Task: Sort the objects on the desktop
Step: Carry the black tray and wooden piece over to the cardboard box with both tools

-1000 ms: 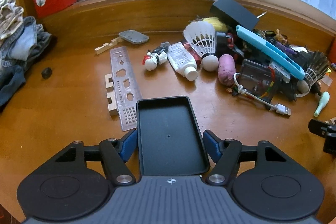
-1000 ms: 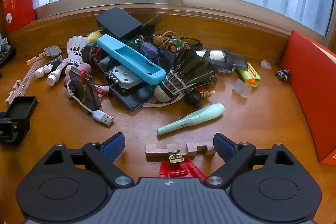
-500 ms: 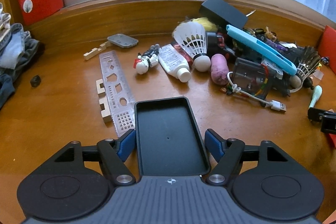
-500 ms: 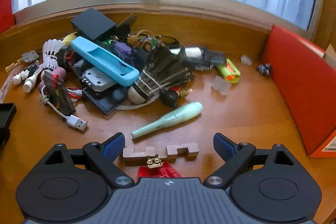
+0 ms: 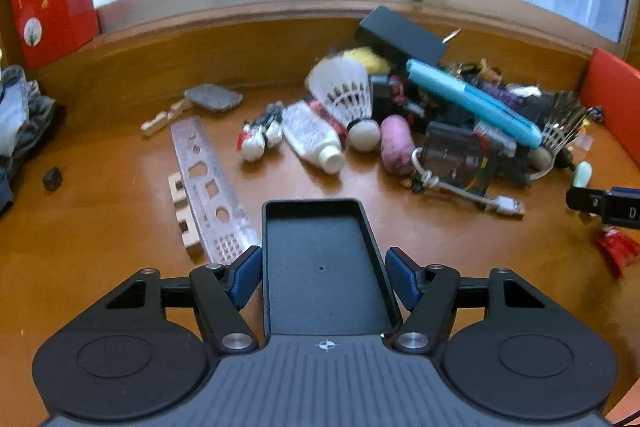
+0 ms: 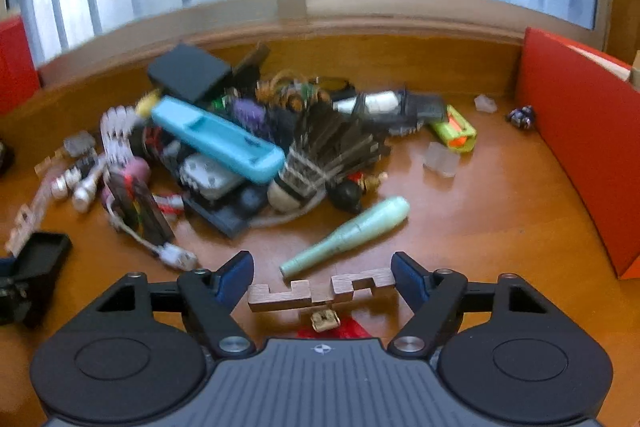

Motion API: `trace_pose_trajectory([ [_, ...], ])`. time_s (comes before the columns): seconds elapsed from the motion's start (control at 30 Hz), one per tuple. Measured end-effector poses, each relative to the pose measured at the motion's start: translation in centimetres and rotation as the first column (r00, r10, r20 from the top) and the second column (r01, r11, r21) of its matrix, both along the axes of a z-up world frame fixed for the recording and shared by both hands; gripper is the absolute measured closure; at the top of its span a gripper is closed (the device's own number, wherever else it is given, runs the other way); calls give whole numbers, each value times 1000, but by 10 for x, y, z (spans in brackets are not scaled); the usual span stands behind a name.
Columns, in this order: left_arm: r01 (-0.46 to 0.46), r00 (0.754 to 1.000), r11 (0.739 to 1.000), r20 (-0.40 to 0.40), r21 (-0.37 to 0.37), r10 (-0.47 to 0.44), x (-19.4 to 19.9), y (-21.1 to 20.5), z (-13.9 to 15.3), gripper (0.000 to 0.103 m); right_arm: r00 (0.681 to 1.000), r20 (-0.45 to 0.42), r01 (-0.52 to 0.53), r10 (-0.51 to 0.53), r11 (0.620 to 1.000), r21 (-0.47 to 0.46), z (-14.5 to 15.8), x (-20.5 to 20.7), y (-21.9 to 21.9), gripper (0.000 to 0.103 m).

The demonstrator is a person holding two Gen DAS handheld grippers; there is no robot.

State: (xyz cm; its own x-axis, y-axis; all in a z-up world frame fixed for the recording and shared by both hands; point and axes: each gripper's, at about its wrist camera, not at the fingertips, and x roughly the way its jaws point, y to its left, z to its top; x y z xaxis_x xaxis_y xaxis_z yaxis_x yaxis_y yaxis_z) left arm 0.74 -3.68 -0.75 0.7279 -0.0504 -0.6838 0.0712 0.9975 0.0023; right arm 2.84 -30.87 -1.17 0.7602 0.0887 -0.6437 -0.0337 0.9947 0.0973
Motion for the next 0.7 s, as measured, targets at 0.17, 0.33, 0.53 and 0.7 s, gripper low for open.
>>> trace_pose_trajectory([
  [0.17, 35, 999, 999, 35, -9, -34, -1, 1, 8, 37, 999, 42, 1, -3, 999, 38, 17, -5, 5, 26],
  [0.33, 86, 994, 996, 69, -19, -85, 0, 2, 16, 37, 998, 59, 9, -13, 998, 68, 28, -15, 12, 26],
  [0.53, 145, 984, 989, 113, -39, -139, 3, -8, 24, 37, 996, 85, 30, -36, 998, 62, 38, -29, 8, 26],
  [0.7, 163, 979, 986, 128, -37, -158, 10, -27, 30, 37, 993, 107, 46, -52, 997, 58, 45, -40, -1, 26],
])
